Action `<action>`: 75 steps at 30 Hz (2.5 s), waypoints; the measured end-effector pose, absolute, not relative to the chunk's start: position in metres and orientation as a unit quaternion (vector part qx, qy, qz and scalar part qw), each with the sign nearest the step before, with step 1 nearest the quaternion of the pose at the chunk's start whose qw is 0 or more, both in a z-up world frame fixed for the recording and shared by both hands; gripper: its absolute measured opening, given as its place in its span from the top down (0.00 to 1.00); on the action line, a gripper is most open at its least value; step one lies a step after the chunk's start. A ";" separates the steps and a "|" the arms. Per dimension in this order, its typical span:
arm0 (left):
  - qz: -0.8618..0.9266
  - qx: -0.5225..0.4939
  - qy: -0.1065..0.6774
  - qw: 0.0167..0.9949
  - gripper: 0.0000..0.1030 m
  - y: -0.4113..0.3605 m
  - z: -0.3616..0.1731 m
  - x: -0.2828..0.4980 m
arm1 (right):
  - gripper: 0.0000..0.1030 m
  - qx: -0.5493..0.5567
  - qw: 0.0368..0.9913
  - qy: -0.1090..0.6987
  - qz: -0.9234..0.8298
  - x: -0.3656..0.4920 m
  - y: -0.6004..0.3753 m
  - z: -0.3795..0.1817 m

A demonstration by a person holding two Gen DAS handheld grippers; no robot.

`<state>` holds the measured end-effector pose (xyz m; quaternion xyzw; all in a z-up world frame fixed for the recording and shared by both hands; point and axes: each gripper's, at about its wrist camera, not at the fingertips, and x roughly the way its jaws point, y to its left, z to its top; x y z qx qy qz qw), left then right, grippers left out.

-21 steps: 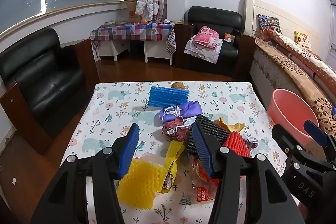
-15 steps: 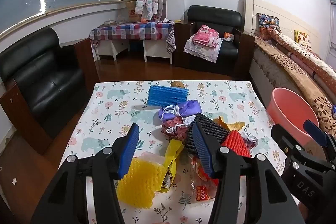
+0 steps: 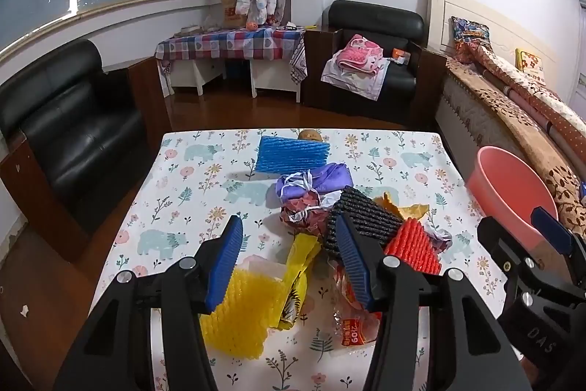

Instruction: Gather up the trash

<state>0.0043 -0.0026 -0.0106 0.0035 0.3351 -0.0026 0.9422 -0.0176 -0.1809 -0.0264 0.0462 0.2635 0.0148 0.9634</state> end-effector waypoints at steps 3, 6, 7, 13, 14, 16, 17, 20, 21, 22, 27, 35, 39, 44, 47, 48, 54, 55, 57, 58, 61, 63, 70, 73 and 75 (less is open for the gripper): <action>-0.002 0.001 0.337 0.941 0.49 -0.002 -0.013 0.005 | 0.10 0.044 0.963 0.265 0.017 -0.013 -0.184 -0.028; -0.002 0.000 0.339 0.941 0.49 -0.002 -0.014 0.006 | 0.10 0.044 0.963 0.265 0.017 -0.013 -0.183 -0.027; -0.002 0.000 0.338 0.941 0.49 -0.002 -0.014 0.006 | 0.10 0.044 0.963 0.265 0.017 -0.013 -0.183 -0.027; -0.001 0.000 0.338 0.941 0.49 -0.001 -0.014 0.006 | 0.10 0.044 0.963 0.265 0.022 -0.015 -0.183 -0.025; -0.002 0.000 0.338 0.941 0.49 -0.001 -0.015 0.006 | 0.10 0.044 0.963 0.265 0.023 -0.015 -0.183 -0.024; -0.002 -0.001 0.338 0.941 0.49 -0.001 -0.014 0.006 | 0.10 0.042 0.963 0.264 0.023 -0.015 -0.183 -0.025; -0.002 -0.001 0.338 0.941 0.49 -0.001 -0.014 0.006 | 0.10 0.042 0.964 0.263 0.023 -0.016 -0.184 -0.025; -0.002 0.000 0.338 0.941 0.49 -0.001 -0.014 0.007 | 0.10 0.043 0.963 0.263 0.025 -0.016 -0.184 -0.024; -0.002 -0.001 0.338 0.941 0.49 -0.001 -0.014 0.007 | 0.10 0.044 0.963 0.263 0.026 -0.016 -0.184 -0.024; -0.002 -0.001 0.338 0.941 0.49 -0.001 -0.014 0.006 | 0.10 0.045 0.964 0.262 0.027 -0.017 -0.184 -0.024; -0.002 -0.001 0.337 0.942 0.49 0.000 -0.014 0.006 | 0.10 0.049 0.965 0.257 0.027 -0.018 -0.185 -0.024; 0.000 -0.002 0.339 0.941 0.49 0.000 -0.016 0.006 | 0.10 0.054 0.968 0.244 0.037 -0.021 -0.186 -0.020; 0.001 -0.001 0.337 0.941 0.49 -0.001 -0.016 0.005 | 0.10 0.050 0.970 0.236 0.036 -0.021 -0.186 -0.018; 0.000 -0.002 0.338 0.941 0.49 -0.001 -0.016 0.005 | 0.10 0.062 0.967 0.242 0.049 -0.020 -0.188 -0.019; 0.000 -0.001 0.338 0.941 0.49 0.000 -0.016 0.005 | 0.10 0.061 0.968 0.239 0.047 -0.021 -0.189 -0.018; 0.000 -0.001 0.338 0.941 0.49 -0.001 -0.016 0.005 | 0.10 0.059 0.969 0.237 0.044 -0.021 -0.190 -0.018; 0.000 -0.001 0.339 0.941 0.49 -0.003 -0.017 0.004 | 0.10 0.073 0.966 0.243 0.042 -0.020 -0.195 -0.019; 0.000 -0.002 0.339 0.941 0.49 -0.002 -0.016 0.005 | 0.10 0.072 0.967 0.243 0.040 -0.019 -0.195 -0.019; 0.000 -0.002 0.339 0.941 0.49 -0.003 -0.017 0.004 | 0.10 0.066 0.967 0.243 0.039 -0.019 -0.194 -0.018; 0.000 -0.002 0.339 0.941 0.49 -0.002 -0.016 0.005 | 0.10 0.062 0.968 0.242 0.040 -0.020 -0.194 -0.018; -0.001 -0.001 0.339 0.941 0.49 -0.002 -0.016 0.004 | 0.10 0.051 0.969 0.239 0.042 -0.022 -0.192 -0.016; -0.001 -0.001 0.339 0.941 0.49 -0.002 -0.016 0.004 | 0.10 0.052 0.969 0.237 0.044 -0.023 -0.192 -0.015; -0.001 -0.002 0.340 0.940 0.49 -0.002 -0.017 0.004 | 0.10 0.060 0.971 0.228 0.050 -0.026 -0.193 -0.014; -0.001 -0.002 0.340 0.940 0.49 -0.002 -0.016 0.004 | 0.10 0.046 0.971 0.229 0.046 -0.027 -0.189 -0.014; -0.001 -0.002 0.340 0.940 0.49 -0.003 -0.017 0.004 | 0.10 0.036 0.971 0.232 0.048 -0.028 -0.186 -0.015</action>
